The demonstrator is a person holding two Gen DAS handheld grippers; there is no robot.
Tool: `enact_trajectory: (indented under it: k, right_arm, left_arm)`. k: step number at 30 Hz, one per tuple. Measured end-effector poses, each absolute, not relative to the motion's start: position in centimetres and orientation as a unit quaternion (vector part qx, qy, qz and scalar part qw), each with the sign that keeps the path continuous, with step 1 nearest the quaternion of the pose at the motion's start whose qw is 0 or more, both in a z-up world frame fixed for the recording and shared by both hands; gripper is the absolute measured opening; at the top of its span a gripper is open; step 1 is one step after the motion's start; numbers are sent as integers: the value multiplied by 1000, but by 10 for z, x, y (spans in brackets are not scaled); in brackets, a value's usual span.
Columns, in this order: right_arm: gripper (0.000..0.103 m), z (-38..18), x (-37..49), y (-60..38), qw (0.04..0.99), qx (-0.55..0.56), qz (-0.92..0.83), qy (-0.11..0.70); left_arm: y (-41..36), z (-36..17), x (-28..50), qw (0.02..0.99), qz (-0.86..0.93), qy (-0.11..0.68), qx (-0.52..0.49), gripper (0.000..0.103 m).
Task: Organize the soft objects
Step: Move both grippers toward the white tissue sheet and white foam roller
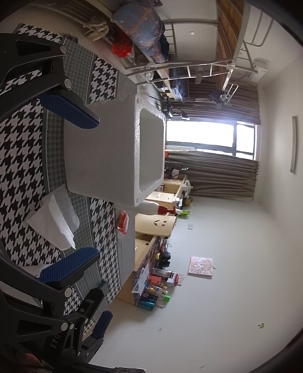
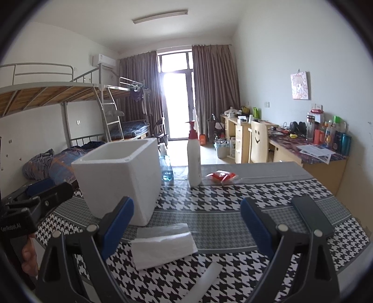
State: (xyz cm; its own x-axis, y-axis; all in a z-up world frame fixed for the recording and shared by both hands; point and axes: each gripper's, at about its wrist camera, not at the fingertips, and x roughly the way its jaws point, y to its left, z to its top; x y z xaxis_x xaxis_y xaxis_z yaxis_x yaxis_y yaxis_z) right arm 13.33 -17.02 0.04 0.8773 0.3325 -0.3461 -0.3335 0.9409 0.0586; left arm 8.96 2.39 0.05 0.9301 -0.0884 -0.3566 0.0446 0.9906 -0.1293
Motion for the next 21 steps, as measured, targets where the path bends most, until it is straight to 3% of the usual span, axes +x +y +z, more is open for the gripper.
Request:
enact_trajectory:
  k: [21]
  right_arm:
    - [95, -29, 144, -191, 961, 4, 152, 231]
  left_arm:
    - [3, -29, 112, 968, -60, 241, -41, 102]
